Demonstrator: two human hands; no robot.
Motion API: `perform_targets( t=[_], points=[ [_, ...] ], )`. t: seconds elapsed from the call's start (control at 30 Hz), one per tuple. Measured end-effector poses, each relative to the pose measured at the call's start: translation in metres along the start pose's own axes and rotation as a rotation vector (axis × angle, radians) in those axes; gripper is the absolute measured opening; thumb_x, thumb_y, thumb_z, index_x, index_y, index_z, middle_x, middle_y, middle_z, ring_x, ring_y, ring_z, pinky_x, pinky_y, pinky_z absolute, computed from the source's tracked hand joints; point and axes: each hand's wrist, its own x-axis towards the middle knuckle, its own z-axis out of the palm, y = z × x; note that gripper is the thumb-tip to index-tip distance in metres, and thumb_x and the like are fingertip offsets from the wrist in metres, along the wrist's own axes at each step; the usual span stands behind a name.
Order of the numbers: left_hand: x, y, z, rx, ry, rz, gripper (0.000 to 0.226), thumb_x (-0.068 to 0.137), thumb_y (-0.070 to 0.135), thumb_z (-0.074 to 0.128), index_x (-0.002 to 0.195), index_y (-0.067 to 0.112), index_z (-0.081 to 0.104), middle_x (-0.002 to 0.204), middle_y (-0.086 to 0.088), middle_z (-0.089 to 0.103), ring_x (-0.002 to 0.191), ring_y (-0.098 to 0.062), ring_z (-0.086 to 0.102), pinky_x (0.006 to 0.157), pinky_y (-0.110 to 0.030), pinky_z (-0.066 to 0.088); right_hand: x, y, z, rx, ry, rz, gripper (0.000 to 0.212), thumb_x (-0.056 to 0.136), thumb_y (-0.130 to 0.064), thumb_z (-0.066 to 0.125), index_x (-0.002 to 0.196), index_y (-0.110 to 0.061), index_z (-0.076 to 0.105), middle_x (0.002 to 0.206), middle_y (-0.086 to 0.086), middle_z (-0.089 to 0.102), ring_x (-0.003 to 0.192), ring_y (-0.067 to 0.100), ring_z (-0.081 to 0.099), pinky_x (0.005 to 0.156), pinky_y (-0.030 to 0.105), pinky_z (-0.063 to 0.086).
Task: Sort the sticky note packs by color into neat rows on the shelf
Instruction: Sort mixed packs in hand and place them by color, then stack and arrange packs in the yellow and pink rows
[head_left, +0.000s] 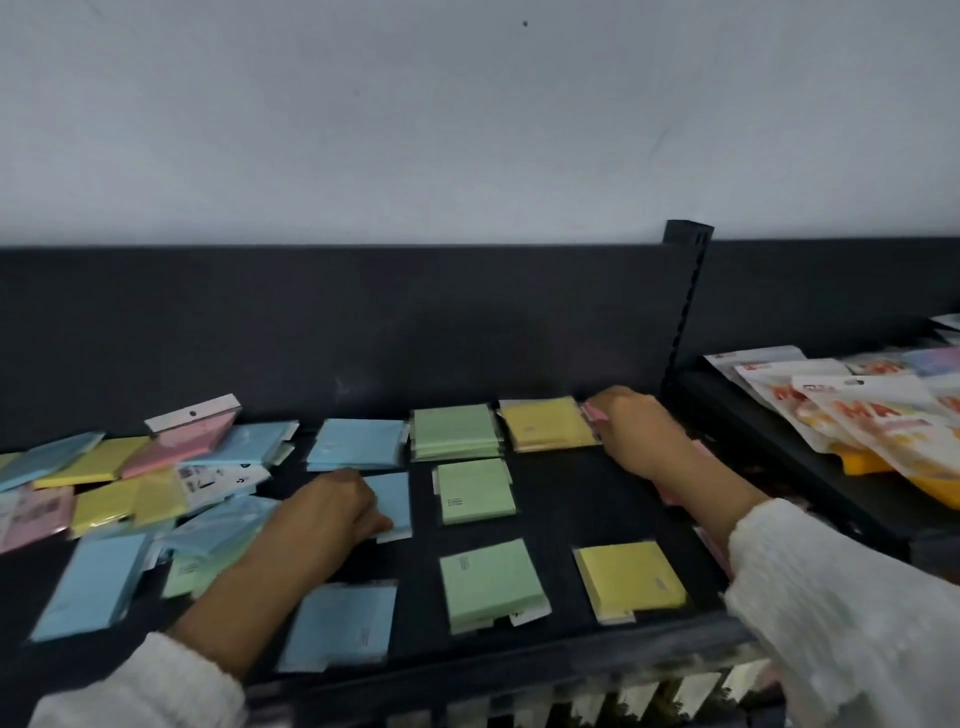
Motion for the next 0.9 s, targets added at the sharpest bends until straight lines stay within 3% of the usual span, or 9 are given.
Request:
perform_targets(
  t=[0.1,0.2,0.33,0.43,0.63,0.9],
  points=[
    [-0.023,0.002,-0.002,-0.082,0.225,0.035,0.029,0.086,0.035,0.061,0.098,0.011,0.071,0.102,-0.003,0.064,0.095,-0.022,0.062,0.08,-0.035,0.052,-0.012,-0.027,-0.002,0.059,0.019,-0.096,0.04,0.093,-0.008,0.045,0.133,-0.009,0.048,0.136,0.011,0.047,0.119,0.028,0.05,0.098,0.031,0.04],
    [-0.045,-0.005,-0.009,-0.041,0.282,0.048,0.025,0.085,0.035,0.062,0.094,0.014,0.072,0.096,0.0,0.064,0.087,-0.022,0.063,0.069,-0.035,0.054,-0.021,-0.058,0.0,0.115,0.044,-0.19,0.042,0.092,-0.01,0.048,0.134,-0.011,0.048,0.137,0.008,0.047,0.121,0.027,0.049,0.101,0.033,0.04],
    [-0.078,-0.024,-0.016,-0.021,0.316,0.022,0.019,0.085,0.032,0.063,0.092,0.017,0.073,0.098,-0.001,0.066,0.088,-0.023,0.064,0.07,-0.034,0.054,-0.036,-0.1,0.01,0.17,0.029,-0.265,0.042,0.093,-0.014,0.05,0.135,-0.012,0.047,0.139,0.008,0.047,0.124,0.025,0.047,0.103,0.029,0.036],
    [-0.101,-0.045,-0.023,0.013,0.303,-0.05,0.027,0.088,0.037,0.057,0.103,0.019,0.07,0.104,0.001,0.063,0.096,-0.021,0.061,0.074,-0.033,0.052,-0.047,-0.129,0.013,0.165,-0.025,-0.333,0.043,0.095,-0.017,0.048,0.137,-0.013,0.044,0.142,0.006,0.044,0.125,0.022,0.045,0.104,0.028,0.034],
    [-0.138,-0.095,-0.029,-0.074,0.332,-0.096,0.019,0.087,0.037,0.059,0.097,0.026,0.07,0.097,0.008,0.062,0.087,-0.013,0.061,0.069,-0.03,0.051,-0.052,-0.186,0.009,0.135,-0.016,-0.367,0.041,0.095,-0.021,0.049,0.135,-0.017,0.047,0.138,0.004,0.048,0.122,0.023,0.049,0.101,0.031,0.039],
    [-0.178,-0.215,-0.037,-0.09,0.27,-0.154,0.025,0.086,0.037,0.06,0.105,0.023,0.069,0.105,0.006,0.063,0.096,-0.013,0.06,0.078,-0.031,0.052,-0.049,-0.321,0.042,0.112,-0.119,-0.404,0.041,0.094,-0.023,0.049,0.135,-0.017,0.047,0.137,0.006,0.049,0.122,0.024,0.048,0.101,0.032,0.039]
  ],
)
